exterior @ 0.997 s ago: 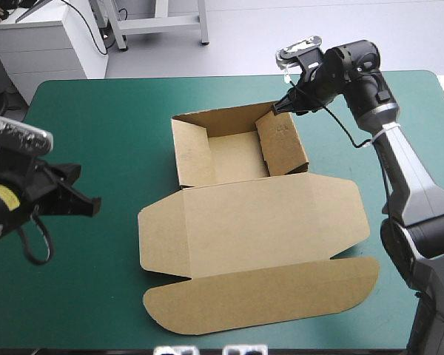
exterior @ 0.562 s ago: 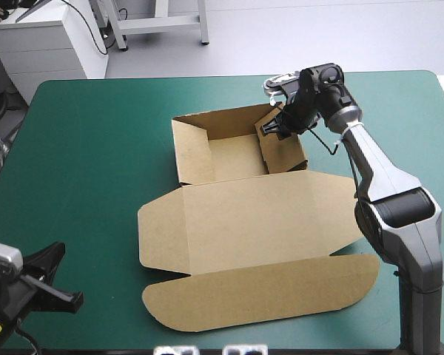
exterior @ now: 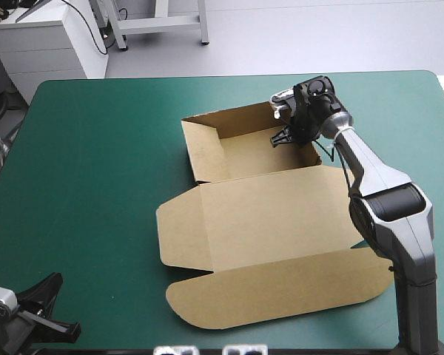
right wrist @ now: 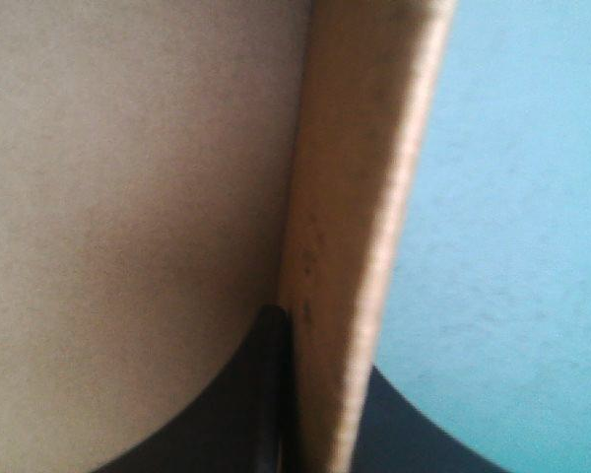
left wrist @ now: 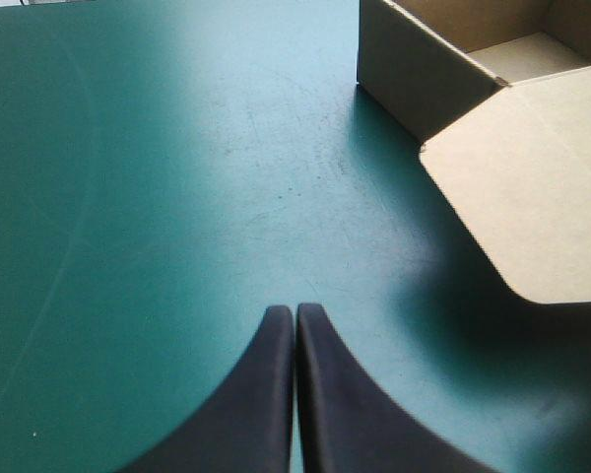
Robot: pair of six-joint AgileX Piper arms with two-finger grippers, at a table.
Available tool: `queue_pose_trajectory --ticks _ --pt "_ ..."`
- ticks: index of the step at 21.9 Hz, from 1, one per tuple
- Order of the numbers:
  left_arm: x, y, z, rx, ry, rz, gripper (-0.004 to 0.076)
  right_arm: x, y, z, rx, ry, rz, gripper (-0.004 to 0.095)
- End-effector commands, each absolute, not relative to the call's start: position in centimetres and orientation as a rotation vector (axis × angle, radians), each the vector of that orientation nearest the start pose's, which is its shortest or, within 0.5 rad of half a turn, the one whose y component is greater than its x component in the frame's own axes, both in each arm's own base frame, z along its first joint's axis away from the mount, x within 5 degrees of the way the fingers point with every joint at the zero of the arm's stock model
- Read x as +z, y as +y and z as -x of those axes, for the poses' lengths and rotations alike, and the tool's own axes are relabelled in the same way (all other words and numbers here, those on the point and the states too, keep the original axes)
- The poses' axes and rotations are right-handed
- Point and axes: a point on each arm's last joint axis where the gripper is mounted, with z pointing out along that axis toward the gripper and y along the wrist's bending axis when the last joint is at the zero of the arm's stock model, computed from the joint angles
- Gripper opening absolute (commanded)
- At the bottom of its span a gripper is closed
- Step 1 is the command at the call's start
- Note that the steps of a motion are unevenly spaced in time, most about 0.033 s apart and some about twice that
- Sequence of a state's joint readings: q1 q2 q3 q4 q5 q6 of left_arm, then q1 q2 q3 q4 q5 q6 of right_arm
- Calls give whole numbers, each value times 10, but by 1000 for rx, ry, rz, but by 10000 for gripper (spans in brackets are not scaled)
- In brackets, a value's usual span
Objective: Fold the box
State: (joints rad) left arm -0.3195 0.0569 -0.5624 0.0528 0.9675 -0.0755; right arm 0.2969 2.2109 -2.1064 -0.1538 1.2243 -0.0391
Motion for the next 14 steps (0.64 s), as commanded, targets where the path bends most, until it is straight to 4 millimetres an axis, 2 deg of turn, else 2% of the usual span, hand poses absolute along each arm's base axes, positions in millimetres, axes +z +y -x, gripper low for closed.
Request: queue_pose_trajectory --ticks 1,4,5,9,11,14 --pt "314 3 -4 -213 1864 -224 -8 298 67 -465 -485 2661 443 -20" --pt "314 3 -4 -212 1872 -225 -8 298 0 -470 -547 2701 292 -20" --pt "313 3 -3 -210 1880 -226 -8 298 -39 -468 -572 2724 201 -20" --pt "313 4 -3 -205 1881 -226 -8 297 -131 -451 -560 2771 -71 -20" --pt "313 4 -4 -195 1881 -226 -8 294 -151 -445 -444 2785 -132 -20" --pt "313 5 -4 -187 1880 -226 -8 292 -164 -440 -282 2784 -145 -20"
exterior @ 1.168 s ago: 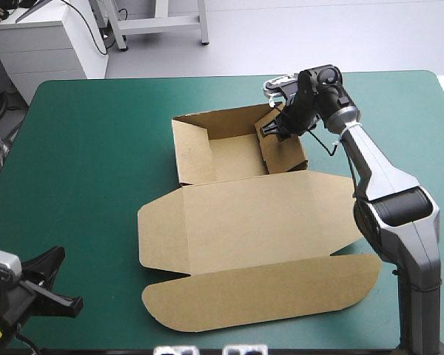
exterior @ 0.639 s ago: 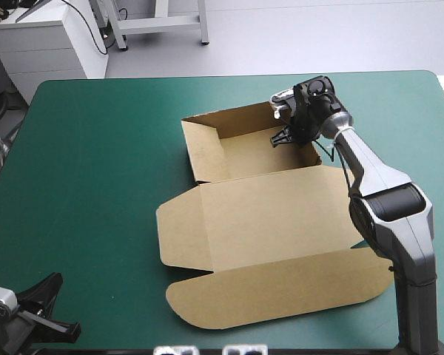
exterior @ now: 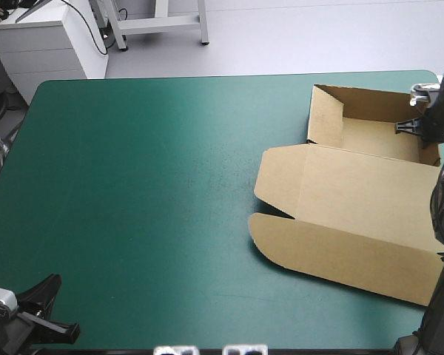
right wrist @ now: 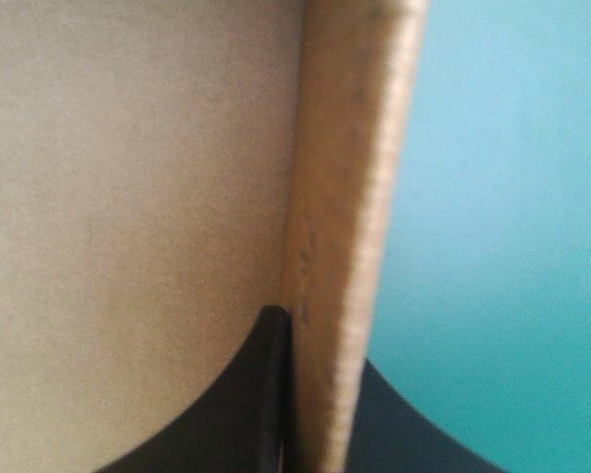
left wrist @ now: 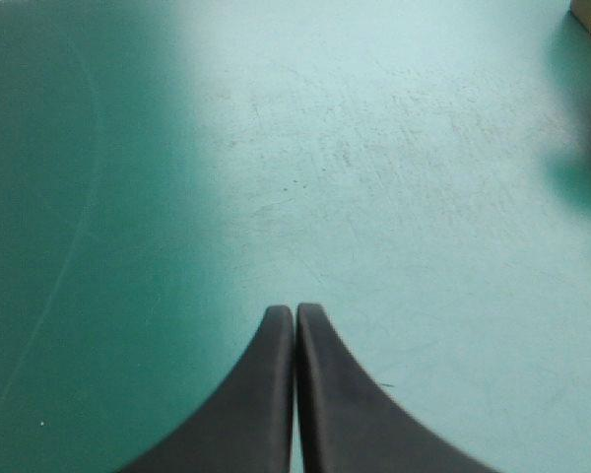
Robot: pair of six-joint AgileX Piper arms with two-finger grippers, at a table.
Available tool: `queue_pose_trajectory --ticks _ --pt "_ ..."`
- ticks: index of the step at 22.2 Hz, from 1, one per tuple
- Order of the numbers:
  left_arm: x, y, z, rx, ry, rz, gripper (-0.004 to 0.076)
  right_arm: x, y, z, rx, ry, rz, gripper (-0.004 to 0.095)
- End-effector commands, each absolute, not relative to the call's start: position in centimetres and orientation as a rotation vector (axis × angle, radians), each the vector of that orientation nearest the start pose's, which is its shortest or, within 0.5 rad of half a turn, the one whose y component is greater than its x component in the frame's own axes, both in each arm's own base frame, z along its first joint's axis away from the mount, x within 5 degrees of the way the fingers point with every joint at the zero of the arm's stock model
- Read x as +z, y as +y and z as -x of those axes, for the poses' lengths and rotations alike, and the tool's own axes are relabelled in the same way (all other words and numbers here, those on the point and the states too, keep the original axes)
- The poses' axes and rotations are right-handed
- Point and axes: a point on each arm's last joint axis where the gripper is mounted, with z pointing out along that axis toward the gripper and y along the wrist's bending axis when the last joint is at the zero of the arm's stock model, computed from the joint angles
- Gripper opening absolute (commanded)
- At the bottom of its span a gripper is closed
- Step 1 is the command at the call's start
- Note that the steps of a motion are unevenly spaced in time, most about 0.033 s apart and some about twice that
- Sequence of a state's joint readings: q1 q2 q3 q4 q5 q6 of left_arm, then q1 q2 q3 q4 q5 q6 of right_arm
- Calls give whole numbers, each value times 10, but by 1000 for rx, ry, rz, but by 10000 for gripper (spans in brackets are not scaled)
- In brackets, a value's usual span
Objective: Fold the box
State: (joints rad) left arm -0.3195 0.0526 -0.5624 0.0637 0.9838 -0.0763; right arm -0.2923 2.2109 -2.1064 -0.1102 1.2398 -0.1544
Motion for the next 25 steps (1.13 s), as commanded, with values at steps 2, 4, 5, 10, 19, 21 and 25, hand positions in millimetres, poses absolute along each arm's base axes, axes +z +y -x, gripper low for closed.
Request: queue_pose_trajectory --ticks 2,4,5,10,19,21,25 --pt "313 5 -4 -184 1881 -226 -8 292 -169 -438 -282 2780 -192 -15" --pt "312 5 -3 -182 1891 -227 -8 292 -169 -437 -302 2789 -140 61" --pt "311 5 -3 -182 1896 -228 -8 292 -169 -438 -301 2790 -124 109" --pt "311 5 -3 -181 1902 -228 -8 293 -171 -437 -327 2793 -126 496" --pt "311 5 -3 -176 1901 -228 -8 330 -171 -427 -396 2696 -191 612" --pt "311 5 -3 -176 1901 -228 -8 362 -167 -416 -424 2614 -194 607" --pt "311 5 -3 -176 1901 -228 -8 440 -144 -374 -393 2413 -189 602"
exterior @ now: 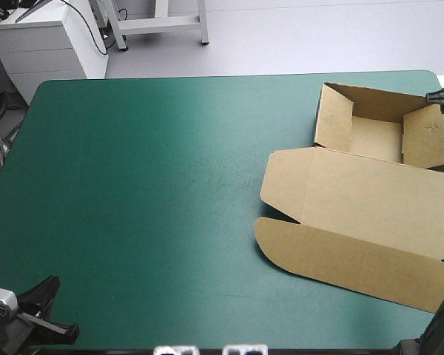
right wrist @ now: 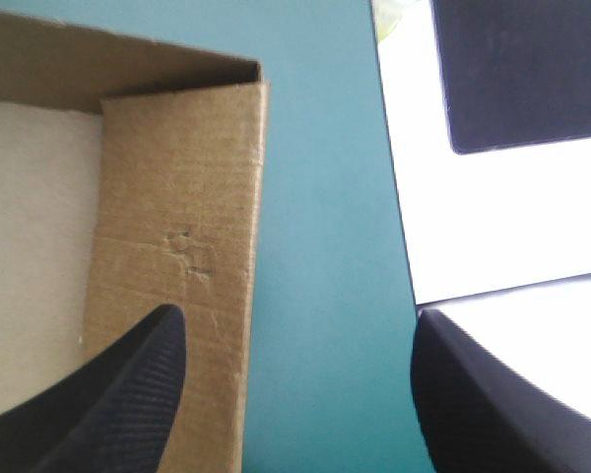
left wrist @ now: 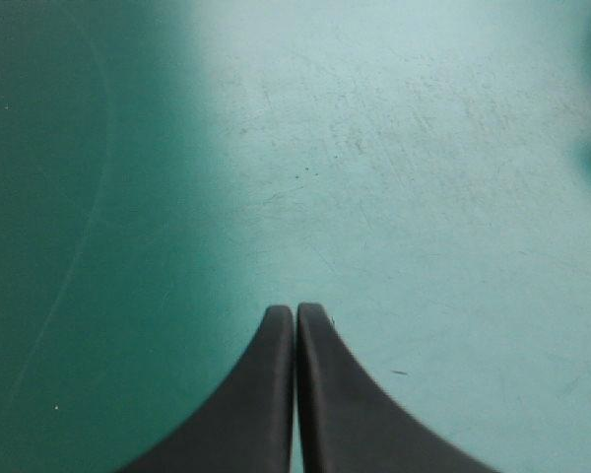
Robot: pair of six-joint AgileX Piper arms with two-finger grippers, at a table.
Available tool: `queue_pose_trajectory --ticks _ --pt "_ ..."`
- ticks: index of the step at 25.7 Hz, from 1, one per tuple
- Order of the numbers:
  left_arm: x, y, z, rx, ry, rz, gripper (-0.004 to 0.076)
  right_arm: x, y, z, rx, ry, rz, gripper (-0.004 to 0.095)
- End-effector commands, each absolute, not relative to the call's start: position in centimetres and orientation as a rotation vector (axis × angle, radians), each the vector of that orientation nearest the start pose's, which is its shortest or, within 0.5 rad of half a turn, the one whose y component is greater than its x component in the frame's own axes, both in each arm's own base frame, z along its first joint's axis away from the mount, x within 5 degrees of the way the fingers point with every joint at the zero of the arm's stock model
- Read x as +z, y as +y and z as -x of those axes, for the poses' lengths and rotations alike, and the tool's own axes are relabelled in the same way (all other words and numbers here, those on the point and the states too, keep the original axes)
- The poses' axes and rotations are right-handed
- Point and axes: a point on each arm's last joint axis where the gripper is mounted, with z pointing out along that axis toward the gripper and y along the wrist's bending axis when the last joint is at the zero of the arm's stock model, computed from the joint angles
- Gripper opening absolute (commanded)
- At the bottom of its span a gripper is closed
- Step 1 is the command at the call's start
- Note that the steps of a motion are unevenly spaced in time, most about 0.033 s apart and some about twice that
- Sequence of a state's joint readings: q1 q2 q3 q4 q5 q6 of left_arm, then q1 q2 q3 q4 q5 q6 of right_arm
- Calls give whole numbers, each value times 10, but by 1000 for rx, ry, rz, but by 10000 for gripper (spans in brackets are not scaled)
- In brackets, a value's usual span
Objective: Fold the box
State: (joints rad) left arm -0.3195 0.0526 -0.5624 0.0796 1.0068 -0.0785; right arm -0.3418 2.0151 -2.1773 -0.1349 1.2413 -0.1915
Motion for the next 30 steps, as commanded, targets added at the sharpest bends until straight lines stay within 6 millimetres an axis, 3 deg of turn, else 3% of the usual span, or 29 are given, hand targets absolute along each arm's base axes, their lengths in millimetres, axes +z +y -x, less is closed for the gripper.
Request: queue_pose_trajectory --ticks 1,2,4,5,6,7,12,15,17,21,25,30 --pt "311 5 -3 -176 1901 -228 -8 466 -132 -355 -339 2340 -182 568" --pt "311 5 -3 -176 1901 -228 -8 480 -125 -343 -308 2299 -160 531" --pt "311 5 -3 -175 1901 -230 -8 519 -100 -307 -204 2174 -84 363" --pt "311 5 -3 -175 1901 -230 -8 544 -82 -279 -155 2084 -16 226" --pt "311 5 -3 -175 1901 -230 -8 555 -74 -264 -140 2041 20 149" --pt "311 5 -3 -175 1901 -230 -8 572 -61 -236 -145 1975 73 11" --pt "311 5 -3 -175 1901 -230 -8 588 -33 -161 -169 1880 101 -18" --pt "311 5 -3 -175 1901 -230 -8 577 -18 -124 -152 1878 109 -18" --pt "311 5 -3 -175 1901 -230 -8 555 -1 -94 -98 1887 171 -18" --pt "311 5 -3 -175 1901 -230 -8 516 19 -58 -29 1864 237 -18" --pt "311 5 -3 -175 1901 -230 -8 473 30 -34 -2 1841 235 -18" --pt "311 5 -3 -181 1902 -230 -8 418 32 -22 -48 1828 279 -18"
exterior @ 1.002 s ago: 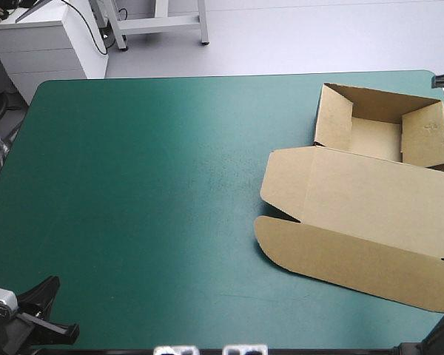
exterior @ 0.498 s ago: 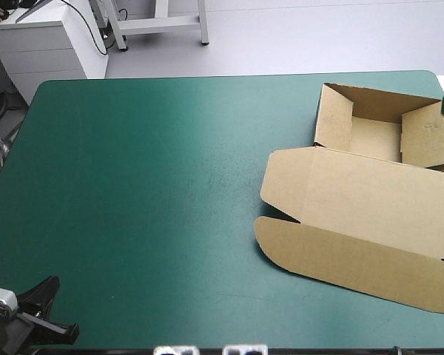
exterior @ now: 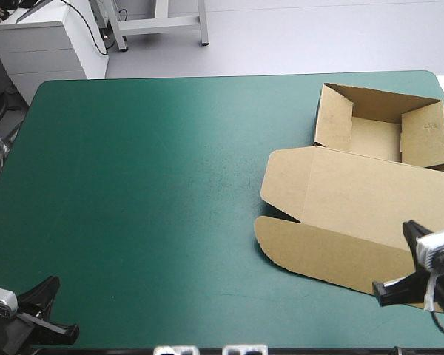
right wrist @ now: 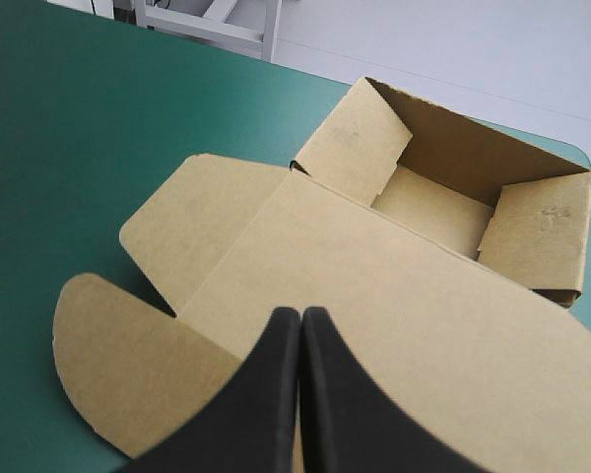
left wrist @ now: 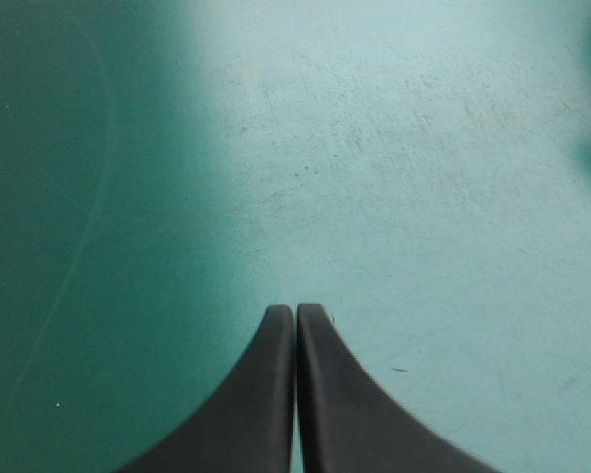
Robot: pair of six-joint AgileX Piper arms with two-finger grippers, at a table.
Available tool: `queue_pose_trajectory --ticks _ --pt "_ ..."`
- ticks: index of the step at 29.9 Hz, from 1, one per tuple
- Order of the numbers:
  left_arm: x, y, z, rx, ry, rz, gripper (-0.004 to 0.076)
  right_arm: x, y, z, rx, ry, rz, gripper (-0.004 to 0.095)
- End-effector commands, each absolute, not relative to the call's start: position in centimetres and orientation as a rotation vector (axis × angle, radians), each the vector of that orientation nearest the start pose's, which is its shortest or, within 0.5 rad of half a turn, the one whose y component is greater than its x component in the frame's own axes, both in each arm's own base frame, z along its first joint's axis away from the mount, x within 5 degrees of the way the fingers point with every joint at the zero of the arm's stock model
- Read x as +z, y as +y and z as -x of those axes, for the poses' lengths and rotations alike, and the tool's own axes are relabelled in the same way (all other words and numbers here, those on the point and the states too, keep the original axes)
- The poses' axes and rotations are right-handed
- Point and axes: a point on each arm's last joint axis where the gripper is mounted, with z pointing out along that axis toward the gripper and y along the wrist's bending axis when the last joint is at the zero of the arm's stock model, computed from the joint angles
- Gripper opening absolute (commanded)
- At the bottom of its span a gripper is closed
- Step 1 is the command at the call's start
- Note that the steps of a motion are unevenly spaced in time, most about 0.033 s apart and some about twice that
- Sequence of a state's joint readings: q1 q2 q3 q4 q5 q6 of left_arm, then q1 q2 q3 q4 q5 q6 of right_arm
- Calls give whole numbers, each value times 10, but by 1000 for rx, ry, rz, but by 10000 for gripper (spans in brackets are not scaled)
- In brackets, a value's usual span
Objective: Fold the box
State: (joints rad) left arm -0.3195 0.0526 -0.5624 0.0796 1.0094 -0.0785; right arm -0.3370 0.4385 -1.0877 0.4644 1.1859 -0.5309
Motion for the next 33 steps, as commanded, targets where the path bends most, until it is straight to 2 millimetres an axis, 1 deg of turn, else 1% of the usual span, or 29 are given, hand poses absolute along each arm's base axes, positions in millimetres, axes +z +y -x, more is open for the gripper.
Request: queue_pose_trajectory --ticks 1,3,6,10,13,20,23,26,31,33 --pt "311 5 -3 -181 1902 -230 -8 409 31 -23 -39 1830 274 -18" --pt "311 5 -3 -182 1902 -230 -8 391 26 -30 -43 1885 292 -18" --pt "311 5 -3 -184 1902 -230 -8 372 21 -39 -25 1980 313 -18" --pt "311 5 -3 -190 1905 -230 -8 353 25 -37 91 2083 306 -18" --pt "310 5 -3 -189 1909 -230 -8 338 27 -30 89 2078 358 -18" --pt "309 5 -2 -183 1919 -233 -8 305 30 -13 50 1986 338 -18" --pt "309 5 -2 -178 1916 -241 -8 295 31 -6 40 1951 336 -18" --pt "310 5 -2 -181 1913 -240 -8 288 31 -4 33 1924 326 -19" --pt "306 4 -4 -184 1926 -242 -8 289 31 -1 27 1900 326 -20" --pt "301 2 -6 -202 1948 -245 -8 289 31 -1 27 1900 326 -20"
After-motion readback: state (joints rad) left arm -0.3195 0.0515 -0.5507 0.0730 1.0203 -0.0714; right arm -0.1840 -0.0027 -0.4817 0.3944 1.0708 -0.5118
